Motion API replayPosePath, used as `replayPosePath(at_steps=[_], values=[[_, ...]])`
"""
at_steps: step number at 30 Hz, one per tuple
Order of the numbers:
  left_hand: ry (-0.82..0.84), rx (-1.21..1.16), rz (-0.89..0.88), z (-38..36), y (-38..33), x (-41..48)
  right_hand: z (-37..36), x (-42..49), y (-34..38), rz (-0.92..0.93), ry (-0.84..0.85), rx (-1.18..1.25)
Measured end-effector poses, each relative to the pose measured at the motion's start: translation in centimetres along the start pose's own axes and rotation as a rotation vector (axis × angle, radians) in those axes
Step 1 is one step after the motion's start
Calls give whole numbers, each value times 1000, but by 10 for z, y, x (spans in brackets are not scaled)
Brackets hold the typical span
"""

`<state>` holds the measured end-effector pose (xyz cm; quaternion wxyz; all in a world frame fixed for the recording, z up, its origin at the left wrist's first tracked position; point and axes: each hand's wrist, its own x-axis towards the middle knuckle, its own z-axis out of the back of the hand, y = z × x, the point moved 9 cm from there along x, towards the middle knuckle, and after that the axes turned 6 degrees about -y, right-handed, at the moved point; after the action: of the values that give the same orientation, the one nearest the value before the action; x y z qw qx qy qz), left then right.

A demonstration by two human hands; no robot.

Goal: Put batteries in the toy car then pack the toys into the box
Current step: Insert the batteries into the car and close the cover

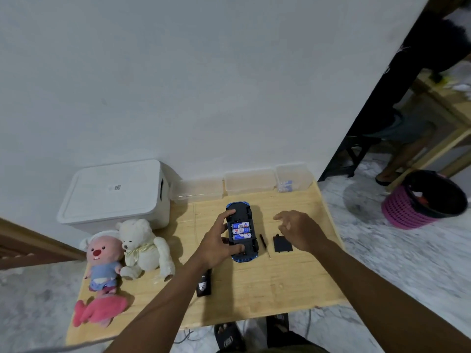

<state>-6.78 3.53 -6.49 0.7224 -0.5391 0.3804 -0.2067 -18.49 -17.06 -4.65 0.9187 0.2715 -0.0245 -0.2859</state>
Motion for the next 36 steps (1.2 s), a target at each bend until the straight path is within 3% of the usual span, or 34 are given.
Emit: replayPosePath(at_steps=[4,12,15,22,28,32,36], values=[[-11,-15,28,-4,6,2,-30,-8,-38,-84,178,-199],[-35,-51,60,-13,15,1,-63,-9,-67,-292,119,-158],[-35,-53,78,-15,18,2,-64,-11,-69,-293,64,-155],[-19,-57,100,-21,23,6,-56,-13,-79,-455,-44,191],[-24,-39,128,-21,27,9,-49,-8,-83,-578,-32,504],[-26,-28,110,-18,19,11,-34,1,-56,-548,12,749],[-24,-6,88,-14,9,12,-10,15,-14,-435,11,833]])
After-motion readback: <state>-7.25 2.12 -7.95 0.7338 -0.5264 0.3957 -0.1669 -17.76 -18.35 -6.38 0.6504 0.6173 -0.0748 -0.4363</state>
